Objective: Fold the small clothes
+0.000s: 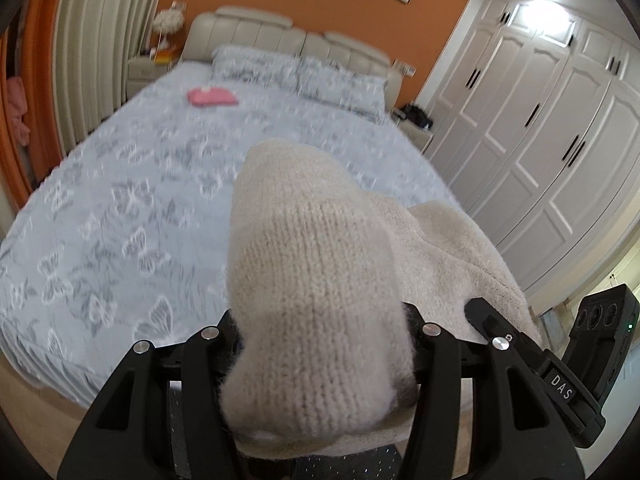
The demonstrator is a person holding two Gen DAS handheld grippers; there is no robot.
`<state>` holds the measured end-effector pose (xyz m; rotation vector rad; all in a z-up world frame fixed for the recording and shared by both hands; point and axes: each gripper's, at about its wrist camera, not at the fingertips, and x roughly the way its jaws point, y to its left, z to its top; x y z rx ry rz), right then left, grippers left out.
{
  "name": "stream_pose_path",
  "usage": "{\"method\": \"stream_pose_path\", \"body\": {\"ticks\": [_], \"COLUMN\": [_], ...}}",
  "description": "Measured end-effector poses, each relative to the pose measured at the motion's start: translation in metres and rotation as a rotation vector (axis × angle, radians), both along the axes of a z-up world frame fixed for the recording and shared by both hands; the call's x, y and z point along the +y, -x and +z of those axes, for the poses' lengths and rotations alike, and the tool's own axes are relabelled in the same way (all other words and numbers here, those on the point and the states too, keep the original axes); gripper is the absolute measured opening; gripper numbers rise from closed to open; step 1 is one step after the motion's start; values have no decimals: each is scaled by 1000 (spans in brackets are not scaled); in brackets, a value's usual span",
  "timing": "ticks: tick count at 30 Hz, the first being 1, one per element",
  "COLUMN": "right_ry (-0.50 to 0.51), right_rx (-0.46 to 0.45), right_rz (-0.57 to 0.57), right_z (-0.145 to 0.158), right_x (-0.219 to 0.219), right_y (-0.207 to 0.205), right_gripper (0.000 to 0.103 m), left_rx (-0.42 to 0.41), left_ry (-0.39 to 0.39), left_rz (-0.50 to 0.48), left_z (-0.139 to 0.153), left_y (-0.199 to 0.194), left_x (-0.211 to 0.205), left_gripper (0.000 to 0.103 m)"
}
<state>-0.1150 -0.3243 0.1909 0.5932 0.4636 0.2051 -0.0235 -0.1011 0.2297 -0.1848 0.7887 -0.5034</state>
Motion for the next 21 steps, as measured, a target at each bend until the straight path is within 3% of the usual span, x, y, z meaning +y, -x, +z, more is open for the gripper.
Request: {"method": "stream_pose_path", "body": {"ticks": [8, 21], "right_ry": [56, 123], "right_rx": [-88, -165], "right_rz": [27, 67], "right_z": [38, 80], "right_x": [17, 66], "right_y": [-24, -79], "right_gripper": [37, 37], "left_rx": [-93, -190], "left_ry": [26, 27], "left_rz": [8, 31], "left_z": [40, 73], "left_y": [-15, -60], "left_x": [19, 62], "left_gripper": [52, 52]}}
